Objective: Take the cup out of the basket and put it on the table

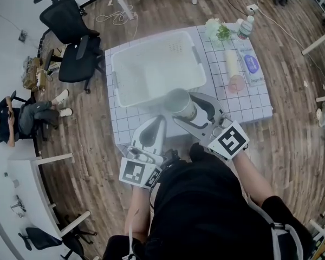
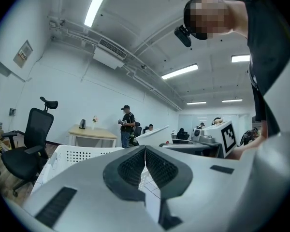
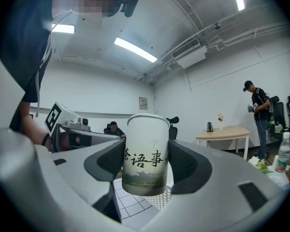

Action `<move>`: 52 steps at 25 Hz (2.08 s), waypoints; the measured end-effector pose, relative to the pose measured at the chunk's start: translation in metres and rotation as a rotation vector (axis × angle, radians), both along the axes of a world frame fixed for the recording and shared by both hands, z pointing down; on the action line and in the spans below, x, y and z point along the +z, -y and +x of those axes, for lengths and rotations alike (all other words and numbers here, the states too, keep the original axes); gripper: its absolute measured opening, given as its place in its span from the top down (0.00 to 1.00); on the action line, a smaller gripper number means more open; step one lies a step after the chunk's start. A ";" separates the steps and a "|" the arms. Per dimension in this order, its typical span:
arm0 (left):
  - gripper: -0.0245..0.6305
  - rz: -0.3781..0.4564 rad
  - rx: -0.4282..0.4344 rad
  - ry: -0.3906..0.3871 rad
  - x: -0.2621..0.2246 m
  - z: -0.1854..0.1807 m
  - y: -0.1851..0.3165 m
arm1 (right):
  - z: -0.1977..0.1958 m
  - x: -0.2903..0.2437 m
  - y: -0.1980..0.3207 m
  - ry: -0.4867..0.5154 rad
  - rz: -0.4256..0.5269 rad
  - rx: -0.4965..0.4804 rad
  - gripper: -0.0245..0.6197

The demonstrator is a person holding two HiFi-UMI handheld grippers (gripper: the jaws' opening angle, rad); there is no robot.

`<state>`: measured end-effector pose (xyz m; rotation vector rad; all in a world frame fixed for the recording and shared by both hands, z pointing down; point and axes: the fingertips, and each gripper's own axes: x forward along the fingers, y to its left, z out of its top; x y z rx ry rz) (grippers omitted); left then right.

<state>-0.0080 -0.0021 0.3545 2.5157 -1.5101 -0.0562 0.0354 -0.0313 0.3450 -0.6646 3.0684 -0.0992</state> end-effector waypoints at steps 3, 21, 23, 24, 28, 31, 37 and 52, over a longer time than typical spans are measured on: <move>0.95 0.001 0.021 0.003 -0.002 -0.006 -0.014 | -0.005 0.005 -0.016 -0.030 -0.024 0.009 0.51; 0.95 0.029 0.097 -0.019 -0.008 -0.046 -0.128 | -0.031 -0.003 -0.131 -0.075 -0.019 0.089 0.51; 0.95 0.030 0.106 -0.026 -0.007 -0.047 -0.137 | -0.030 -0.005 -0.141 -0.076 -0.016 0.101 0.51; 0.95 0.031 0.109 -0.030 -0.008 -0.048 -0.142 | -0.029 -0.005 -0.146 -0.077 -0.016 0.107 0.51; 0.95 0.034 0.110 -0.028 -0.011 -0.045 -0.157 | -0.024 -0.008 -0.162 -0.069 -0.018 0.112 0.51; 0.95 0.037 0.095 -0.022 -0.014 -0.043 -0.162 | -0.018 -0.015 -0.168 -0.033 -0.014 0.095 0.51; 0.95 0.040 0.079 -0.016 -0.018 -0.028 -0.161 | -0.001 -0.027 -0.172 -0.017 0.028 0.073 0.51; 0.95 0.026 0.066 -0.042 -0.014 0.010 -0.160 | 0.034 -0.018 -0.178 -0.013 0.001 0.066 0.51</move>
